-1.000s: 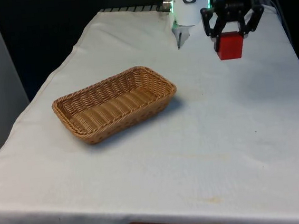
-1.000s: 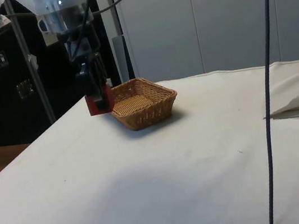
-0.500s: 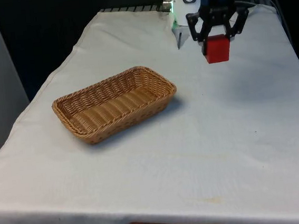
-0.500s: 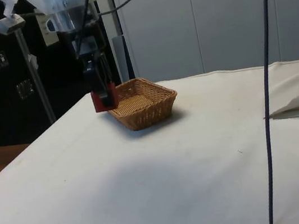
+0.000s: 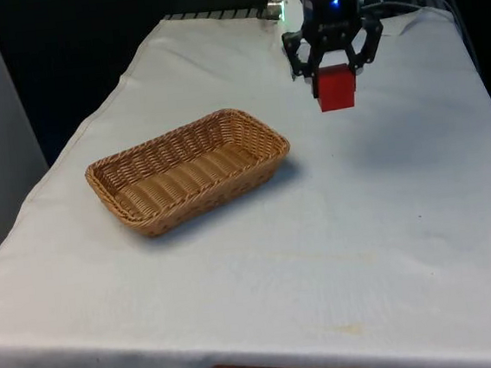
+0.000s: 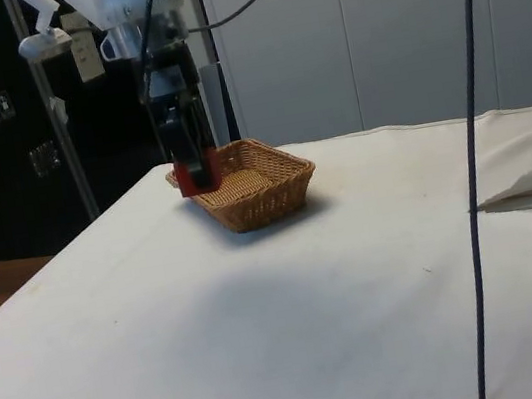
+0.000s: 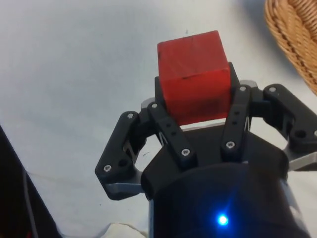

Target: Pick up the cube and place it into the basket.

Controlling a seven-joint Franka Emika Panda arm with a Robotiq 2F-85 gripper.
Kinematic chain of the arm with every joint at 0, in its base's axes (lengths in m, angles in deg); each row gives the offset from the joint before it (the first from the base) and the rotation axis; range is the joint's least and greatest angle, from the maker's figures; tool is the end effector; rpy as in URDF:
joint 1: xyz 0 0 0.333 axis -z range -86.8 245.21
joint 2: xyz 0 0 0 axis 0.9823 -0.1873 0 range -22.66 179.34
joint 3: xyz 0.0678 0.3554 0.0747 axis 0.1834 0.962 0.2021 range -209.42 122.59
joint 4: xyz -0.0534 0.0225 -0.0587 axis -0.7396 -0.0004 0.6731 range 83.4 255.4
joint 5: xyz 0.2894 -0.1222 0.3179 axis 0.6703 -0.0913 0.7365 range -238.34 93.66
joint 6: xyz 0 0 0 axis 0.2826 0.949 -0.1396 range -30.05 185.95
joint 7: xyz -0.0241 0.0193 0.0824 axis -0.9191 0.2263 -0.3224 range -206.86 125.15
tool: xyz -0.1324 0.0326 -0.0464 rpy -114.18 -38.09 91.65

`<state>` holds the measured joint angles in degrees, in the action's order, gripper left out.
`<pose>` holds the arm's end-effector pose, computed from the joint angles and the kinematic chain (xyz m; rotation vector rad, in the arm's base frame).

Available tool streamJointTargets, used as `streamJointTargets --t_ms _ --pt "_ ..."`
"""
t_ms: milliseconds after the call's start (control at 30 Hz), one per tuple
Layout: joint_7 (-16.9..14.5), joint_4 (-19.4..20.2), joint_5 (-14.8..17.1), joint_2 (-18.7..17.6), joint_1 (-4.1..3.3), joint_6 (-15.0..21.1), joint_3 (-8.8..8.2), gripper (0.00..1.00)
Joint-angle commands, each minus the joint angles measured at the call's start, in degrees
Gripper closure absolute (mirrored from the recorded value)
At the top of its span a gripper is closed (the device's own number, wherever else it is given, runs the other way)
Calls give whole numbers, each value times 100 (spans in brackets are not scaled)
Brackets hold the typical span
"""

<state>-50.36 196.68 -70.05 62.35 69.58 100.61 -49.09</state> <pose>0.6345 0.0468 0.2760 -3.1171 -0.3307 0.0958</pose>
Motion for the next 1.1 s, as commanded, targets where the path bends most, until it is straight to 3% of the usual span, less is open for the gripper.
streamJointTargets --t_ms 0,67,100,133,300,400,433,467,533,667,700,767,1000,1033,1067 --pt "-80 29 97 -6 46 46 -23 100" --pt "-109 23 132 -11 52 46 -63 100" --pt "-52 6 57 -11 11 0 -69 100" --pt "-126 23 149 -17 52 40 -92 100" --pt "-189 0 172 -46 80 11 -218 100" --pt "-229 -40 172 -86 80 -6 -292 100" --pt "-172 -11 109 -57 40 0 -309 100" --pt "-246 -57 166 -103 80 -17 -321 100" --pt "-286 -109 166 -155 92 -23 -395 100" --pt "-350 -201 166 -252 97 -23 -493 100" --pt "-292 -172 109 -223 57 -6 -510 100" --pt "-390 -281 166 -332 103 -34 -561 100" --pt "-464 -470 155 -510 109 -97 -739 100" --pt "-418 -441 109 -498 69 -40 -768 100" --pt "-481 -527 149 -556 109 -115 -796 100"
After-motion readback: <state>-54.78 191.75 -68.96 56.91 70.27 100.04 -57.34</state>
